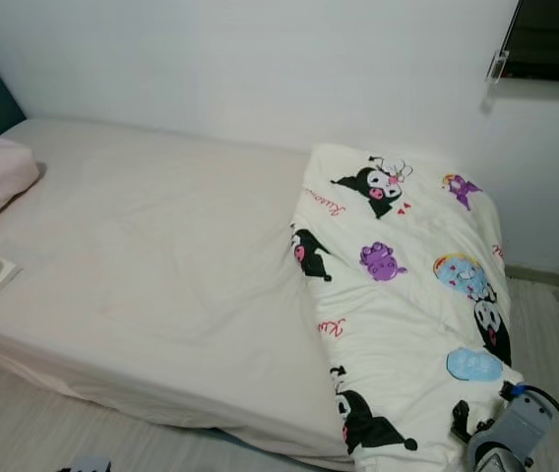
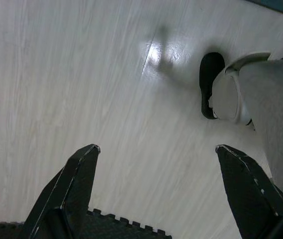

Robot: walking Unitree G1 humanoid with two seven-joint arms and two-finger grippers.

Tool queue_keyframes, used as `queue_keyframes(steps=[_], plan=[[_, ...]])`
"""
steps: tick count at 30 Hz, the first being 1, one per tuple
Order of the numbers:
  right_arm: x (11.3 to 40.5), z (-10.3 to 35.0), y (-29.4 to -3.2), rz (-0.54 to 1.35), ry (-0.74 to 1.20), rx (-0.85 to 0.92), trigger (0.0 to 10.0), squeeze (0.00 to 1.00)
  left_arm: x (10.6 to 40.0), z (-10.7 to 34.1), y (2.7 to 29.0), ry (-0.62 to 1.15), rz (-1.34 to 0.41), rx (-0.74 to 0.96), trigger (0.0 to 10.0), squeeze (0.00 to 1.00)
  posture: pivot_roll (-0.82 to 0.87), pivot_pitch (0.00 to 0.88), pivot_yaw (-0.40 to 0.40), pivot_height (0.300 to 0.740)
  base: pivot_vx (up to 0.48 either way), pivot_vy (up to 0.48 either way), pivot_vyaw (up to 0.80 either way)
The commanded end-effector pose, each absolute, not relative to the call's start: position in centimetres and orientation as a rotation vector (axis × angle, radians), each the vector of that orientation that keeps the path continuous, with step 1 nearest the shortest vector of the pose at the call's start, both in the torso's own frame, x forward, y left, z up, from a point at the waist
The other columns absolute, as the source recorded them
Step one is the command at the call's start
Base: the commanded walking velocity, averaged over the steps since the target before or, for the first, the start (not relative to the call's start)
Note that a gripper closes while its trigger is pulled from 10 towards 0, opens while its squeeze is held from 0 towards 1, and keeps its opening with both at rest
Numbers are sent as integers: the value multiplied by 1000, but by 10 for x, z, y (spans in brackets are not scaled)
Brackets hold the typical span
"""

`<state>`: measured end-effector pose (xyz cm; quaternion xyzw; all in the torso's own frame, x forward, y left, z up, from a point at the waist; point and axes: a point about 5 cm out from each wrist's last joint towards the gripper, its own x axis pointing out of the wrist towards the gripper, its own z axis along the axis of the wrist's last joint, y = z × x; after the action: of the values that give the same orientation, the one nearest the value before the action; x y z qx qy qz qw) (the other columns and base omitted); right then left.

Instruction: Clean up the room

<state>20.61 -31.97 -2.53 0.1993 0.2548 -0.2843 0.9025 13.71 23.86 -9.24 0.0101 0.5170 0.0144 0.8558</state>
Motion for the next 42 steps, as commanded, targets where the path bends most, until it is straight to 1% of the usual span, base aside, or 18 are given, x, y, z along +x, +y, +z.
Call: queue_keyframes(steps=[1, 5, 6, 7, 8, 9, 14, 20, 28, 34, 35, 36, 37, 38, 39, 40, 42], plan=[[204, -28, -319, -599, 540, 432, 10000, 0, 131, -92, 249, 1100, 42, 38, 10000, 0, 92, 153, 78, 727, 0, 0, 0], [205, -29, -317, -606, 548, 451, 10000, 0, 134, -89, 253, 1084, 36, 47, 10000, 0, 109, 167, 84, 727, 0, 0, 0], [206, -28, -316, -602, 542, 460, 6784, 0, 134, -88, 255, 1081, 37, 49, 10000, 0, 112, 171, 85, 727, 0, 0, 0], [207, -28, -316, -600, 539, 462, 4235, 0, 134, -88, 256, 1080, 38, 51, 10000, 0, 114, 175, 85, 727, 0, 0, 0], [207, -28, -316, -600, 539, 462, 4235, 0, 134, -88, 256, 1080, 38, 51, 10000, 0, 114, 175, 85, 727, 0, 0, 0], [209, -27, -316, -596, 537, 459, 0, 0, 132, -88, 258, 1081, 40, 54, 10000, 0, 116, 180, 87, 727, 0, 0, 0], [212, -24, -317, -591, 528, 452, 0, 0, 126, -89, 261, 1089, 44, 56, 10000, 0, 122, 193, 84, 727, 0, 0, 0], [217, -14, -328, -604, 488, 435, 0, 0, 117, -91, 262, 1099, 47, 49, 10000, 0, 118, 211, 71, 727, 0, 0, 0], [218, -7, -338, -606, 464, 417, 0, 0, 117, -93, 256, 1094, 38, 36, 10000, 0, 101, 212, 60, 727, 0, 0, 0], [228, -4, -329, -518, 445, 421, 0, 0, 123, -92, 254, 1081, 41, 41, 10000, 0, 86, 199, 52, 727, 0, 0, 0], [238, -2, -318, -435, 429, 431, 0, 0, 129, -89, 255, 1060, 60, 40, 10000, 0, 77, 191, 48, 727, 0, 0, 0], [250, 1, -302, -317, 409, 449, 0, 0, 138, -86, 258, 1025, 96, 37, 10000, 0, 74, 188, 45, 727, 0, 0, 0], [266, 6, -277, -140, 383, 464, 0, 0, 155, -78, 261, 960, 144, 30, 10000, 0, 68, 169, 32, 727, 0, 0, 0], [276, 10, -260, -22, 365, 472, 0, 0, 166, -72, 263, 915, 176, 24, 10000, 0, 68, 169, 32, 727, 0, 0, 0], [286, 15, -235, 157, 344, 464, 0, 0, 183, -63, 264, 850, 206, 23, 10000, 0, 66, 159, 25, 727, 0, 0, 0], [286, 15, -235, 157, 344, 464, 0, 0, 183, -63, 264, 850, 206, 23, 10000, 0, 66, 159, 25, 727, 0, 0, 0], [296, 23, -201, 386, 327, 453, 0, 0, 207, -50, 263, 764, 227, 28, 10000, 0, 63, 143, 16, 727, 0, 0, 0]])
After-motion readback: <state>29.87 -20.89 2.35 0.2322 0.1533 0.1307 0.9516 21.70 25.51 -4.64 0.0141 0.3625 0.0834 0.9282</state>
